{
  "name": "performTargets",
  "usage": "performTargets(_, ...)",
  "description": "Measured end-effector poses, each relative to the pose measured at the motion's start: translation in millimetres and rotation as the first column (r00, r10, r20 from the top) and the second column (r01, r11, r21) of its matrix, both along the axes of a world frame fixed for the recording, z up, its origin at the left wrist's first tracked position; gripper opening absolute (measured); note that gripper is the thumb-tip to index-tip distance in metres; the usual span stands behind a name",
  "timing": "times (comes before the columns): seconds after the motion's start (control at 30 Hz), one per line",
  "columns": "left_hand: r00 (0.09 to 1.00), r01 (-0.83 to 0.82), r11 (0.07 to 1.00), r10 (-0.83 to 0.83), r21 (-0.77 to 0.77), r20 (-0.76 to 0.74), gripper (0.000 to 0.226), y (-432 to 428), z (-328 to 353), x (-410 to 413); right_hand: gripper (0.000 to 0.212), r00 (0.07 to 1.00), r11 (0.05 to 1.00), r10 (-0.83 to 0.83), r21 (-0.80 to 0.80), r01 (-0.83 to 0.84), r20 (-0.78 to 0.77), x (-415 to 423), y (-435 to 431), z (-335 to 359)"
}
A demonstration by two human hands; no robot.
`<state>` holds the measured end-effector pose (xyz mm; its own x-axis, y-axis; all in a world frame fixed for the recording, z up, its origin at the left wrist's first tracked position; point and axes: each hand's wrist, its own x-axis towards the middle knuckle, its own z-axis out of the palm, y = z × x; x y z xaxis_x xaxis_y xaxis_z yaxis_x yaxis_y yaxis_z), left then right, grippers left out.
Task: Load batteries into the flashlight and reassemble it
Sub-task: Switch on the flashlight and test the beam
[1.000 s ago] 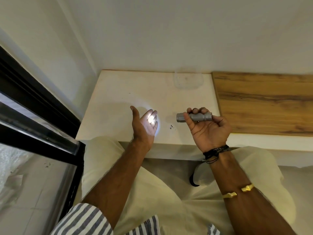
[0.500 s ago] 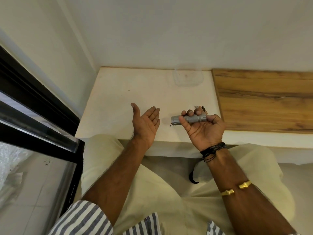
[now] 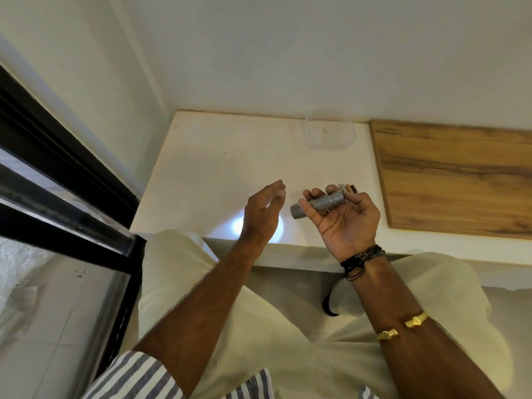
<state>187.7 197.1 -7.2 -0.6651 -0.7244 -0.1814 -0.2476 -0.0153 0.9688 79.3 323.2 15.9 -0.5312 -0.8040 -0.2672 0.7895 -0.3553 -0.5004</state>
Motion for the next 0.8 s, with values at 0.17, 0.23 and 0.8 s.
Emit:
performTargets(0.17, 0.985, -0.014, 0.874, 0.095, 0.486, -0.141, 0.057, -9.4, 9.6, 3.0, 0.028, 1.000, 1.000, 0.016, 0.009, -0.016, 0.017, 0.6, -12.8, -1.4)
performTargets(0.23, 0.976, -0.066, 0.868, 0.160, 0.492, -0.151, 0.062, -11.0, 9.7, 2.9, 0.022, 0.999, 1.000, 0.017, -0.008, -0.017, 0.052, 1.5, -14.4, -1.6)
performTargets(0.8, 0.993, 0.109, 0.840, -0.068, -0.531, 0.095, 0.033, -19.4, -8.6, 6.1, 0.019, 0.995, 0.994, 0.065, 0.090, -0.058, -0.082, -3.5, -39.0, 0.3)
